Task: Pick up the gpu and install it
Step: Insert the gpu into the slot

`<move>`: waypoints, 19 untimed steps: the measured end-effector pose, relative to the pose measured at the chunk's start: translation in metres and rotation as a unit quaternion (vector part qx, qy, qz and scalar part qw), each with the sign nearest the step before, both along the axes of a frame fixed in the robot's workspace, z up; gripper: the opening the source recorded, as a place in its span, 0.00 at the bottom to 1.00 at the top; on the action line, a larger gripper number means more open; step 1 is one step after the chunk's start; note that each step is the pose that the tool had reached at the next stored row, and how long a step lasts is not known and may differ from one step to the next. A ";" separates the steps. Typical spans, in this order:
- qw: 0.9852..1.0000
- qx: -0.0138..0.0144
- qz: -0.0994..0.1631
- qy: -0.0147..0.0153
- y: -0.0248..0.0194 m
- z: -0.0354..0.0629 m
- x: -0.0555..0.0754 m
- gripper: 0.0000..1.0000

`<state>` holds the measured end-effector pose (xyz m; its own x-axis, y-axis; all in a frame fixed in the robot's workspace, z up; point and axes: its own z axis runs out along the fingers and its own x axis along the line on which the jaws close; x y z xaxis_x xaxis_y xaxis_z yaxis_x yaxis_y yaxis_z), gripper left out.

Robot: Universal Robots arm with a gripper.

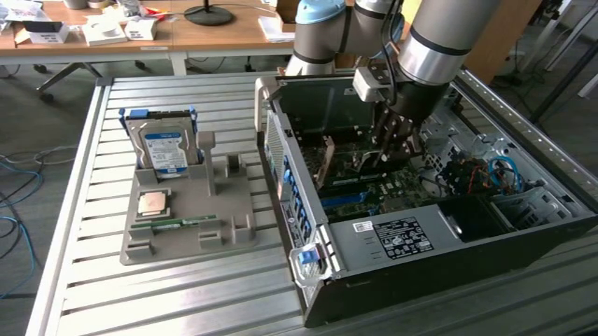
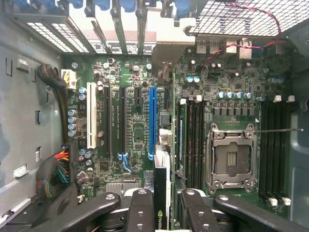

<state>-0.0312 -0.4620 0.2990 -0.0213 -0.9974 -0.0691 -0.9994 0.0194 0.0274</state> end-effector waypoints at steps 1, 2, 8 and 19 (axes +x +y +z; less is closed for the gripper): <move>1.000 0.000 0.000 0.000 -0.0001 0.0000 0.000 0.26; 1.000 0.000 0.000 0.000 -0.0005 -0.0002 0.000 0.26; 1.000 0.000 0.000 0.000 -0.0033 0.0000 0.000 0.26; 1.000 0.000 0.000 0.000 -0.0033 0.0000 -0.003 0.26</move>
<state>-0.0346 -0.4654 0.2990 -0.0212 -0.9974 -0.0691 -0.9994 0.0193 0.0271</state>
